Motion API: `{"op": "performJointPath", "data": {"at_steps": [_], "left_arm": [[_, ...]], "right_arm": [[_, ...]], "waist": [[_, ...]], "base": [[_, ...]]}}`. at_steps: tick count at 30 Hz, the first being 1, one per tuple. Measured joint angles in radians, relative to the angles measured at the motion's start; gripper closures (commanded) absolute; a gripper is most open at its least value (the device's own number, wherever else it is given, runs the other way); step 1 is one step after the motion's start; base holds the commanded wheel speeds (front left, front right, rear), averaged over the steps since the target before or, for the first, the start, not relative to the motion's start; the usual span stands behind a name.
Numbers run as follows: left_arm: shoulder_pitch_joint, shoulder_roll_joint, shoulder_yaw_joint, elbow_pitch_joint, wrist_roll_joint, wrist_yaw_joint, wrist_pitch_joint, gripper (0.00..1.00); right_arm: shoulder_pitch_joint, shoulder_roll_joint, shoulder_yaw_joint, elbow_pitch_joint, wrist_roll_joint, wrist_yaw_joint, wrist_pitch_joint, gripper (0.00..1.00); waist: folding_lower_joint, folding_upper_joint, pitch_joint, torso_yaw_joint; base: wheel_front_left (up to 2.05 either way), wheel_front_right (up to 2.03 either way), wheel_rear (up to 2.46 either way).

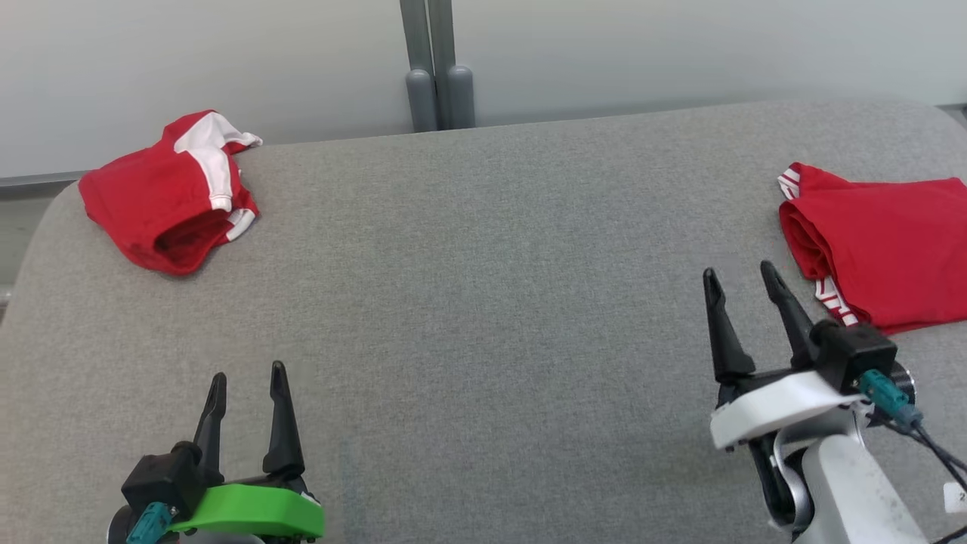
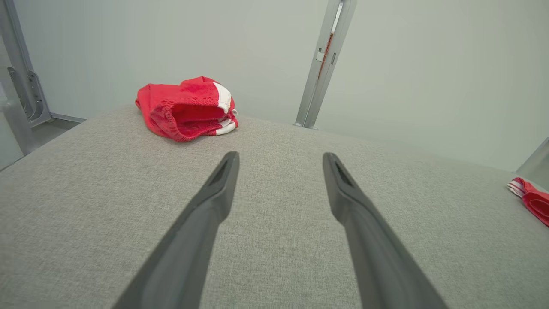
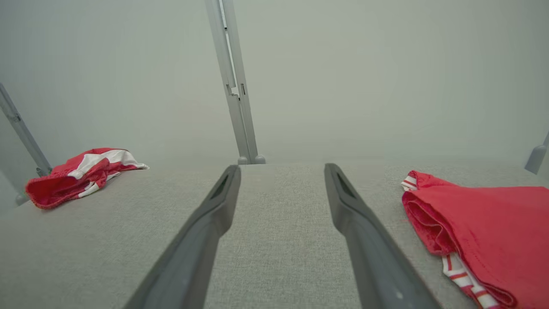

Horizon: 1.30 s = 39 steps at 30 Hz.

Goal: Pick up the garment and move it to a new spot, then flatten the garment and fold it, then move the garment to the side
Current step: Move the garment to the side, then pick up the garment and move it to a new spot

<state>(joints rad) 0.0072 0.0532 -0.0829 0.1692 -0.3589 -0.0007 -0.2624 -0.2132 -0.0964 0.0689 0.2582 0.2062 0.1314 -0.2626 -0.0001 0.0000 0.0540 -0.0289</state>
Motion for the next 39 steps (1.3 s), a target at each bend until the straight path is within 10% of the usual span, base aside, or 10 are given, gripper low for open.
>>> {"op": "performJointPath", "data": {"at_steps": [39], "left_arm": [[0.022, -0.004, -0.035, -0.011, 0.008, 0.011, 0.0, 0.0]], "right_arm": [[0.149, 0.045, 0.007, -0.075, -0.002, 0.0, 0.007, 0.0]], "waist": [[0.0, 0.0, -0.058, 0.096]], "base": [[0.0, 0.0, 0.0]]}}
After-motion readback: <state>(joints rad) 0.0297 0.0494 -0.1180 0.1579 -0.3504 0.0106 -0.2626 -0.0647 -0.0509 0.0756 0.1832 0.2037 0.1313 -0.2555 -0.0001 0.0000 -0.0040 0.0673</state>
